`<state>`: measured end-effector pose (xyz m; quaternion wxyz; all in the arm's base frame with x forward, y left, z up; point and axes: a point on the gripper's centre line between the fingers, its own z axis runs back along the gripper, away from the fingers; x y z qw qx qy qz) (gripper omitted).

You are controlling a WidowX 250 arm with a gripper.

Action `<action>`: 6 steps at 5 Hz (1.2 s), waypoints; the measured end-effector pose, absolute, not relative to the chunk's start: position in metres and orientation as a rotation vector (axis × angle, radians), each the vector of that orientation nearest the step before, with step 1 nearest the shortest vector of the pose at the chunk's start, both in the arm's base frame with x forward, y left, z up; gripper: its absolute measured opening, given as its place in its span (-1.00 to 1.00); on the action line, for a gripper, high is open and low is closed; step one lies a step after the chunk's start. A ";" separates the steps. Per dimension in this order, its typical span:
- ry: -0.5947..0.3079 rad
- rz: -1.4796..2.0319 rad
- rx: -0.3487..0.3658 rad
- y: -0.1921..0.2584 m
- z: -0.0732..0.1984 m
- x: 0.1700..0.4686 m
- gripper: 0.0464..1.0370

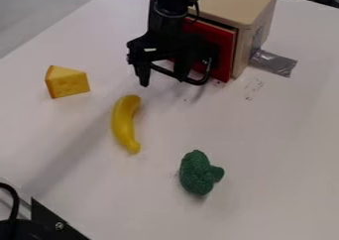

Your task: Opened the drawer

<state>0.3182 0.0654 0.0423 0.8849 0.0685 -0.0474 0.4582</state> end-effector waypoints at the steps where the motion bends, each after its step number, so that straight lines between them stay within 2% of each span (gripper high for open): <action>1: -0.093 1.024 0.130 0.076 0.036 0.333 0.92; 2: -0.067 1.090 0.145 0.089 0.024 0.341 0.92; 3: -0.056 1.103 0.156 0.093 0.021 0.352 0.82; 5: -0.072 1.108 0.167 0.094 0.019 0.352 -0.30; 6: -0.073 1.119 0.153 0.086 0.016 0.342 -0.58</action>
